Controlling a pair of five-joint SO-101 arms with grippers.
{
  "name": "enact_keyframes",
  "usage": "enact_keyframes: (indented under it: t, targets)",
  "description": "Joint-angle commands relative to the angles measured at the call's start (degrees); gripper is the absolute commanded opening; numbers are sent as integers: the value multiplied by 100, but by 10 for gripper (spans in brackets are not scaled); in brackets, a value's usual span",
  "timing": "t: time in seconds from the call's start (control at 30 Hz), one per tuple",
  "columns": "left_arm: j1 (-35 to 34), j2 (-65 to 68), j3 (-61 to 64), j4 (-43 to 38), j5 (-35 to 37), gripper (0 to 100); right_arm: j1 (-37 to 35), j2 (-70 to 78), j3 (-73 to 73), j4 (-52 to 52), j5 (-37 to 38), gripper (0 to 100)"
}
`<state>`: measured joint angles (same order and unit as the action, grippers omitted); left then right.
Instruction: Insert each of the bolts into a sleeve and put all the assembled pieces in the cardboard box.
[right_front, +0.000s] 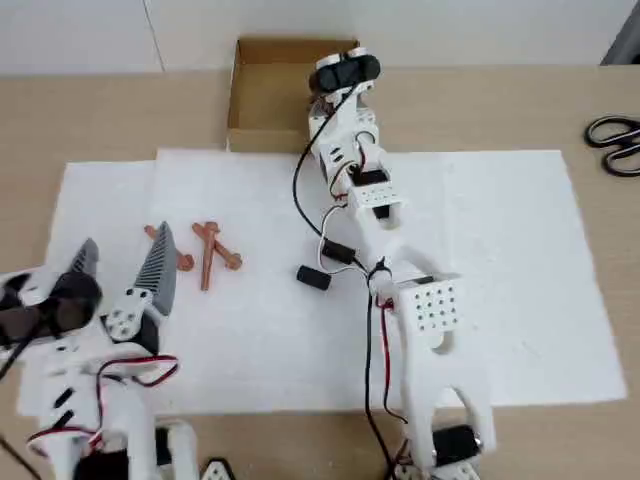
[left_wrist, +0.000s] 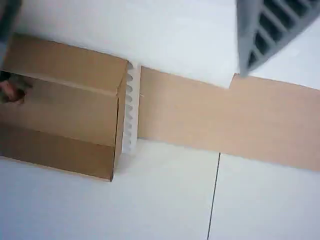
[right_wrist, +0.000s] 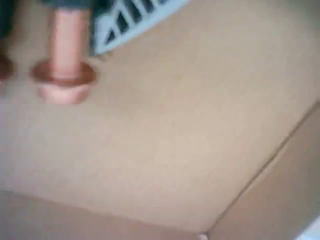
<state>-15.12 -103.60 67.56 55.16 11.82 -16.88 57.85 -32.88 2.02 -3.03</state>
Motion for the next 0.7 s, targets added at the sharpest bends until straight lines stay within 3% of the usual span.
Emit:
enact_keyframes:
  t: [0.0,0.3,0.5,0.67]
  targets:
    - [9,-53,-22,0,-9,288,31,-312,-273,13,-26,203]
    - [-26,-53,-31,0,-26,288,286,-2009,-264,1429,-53,203]
    - [-35,-53,-198,9,-756,288,549,-3275,-246,3116,-44,202]
    - [-308,-44,-374,9,-791,288,708,-4207,-246,4646,-35,202]
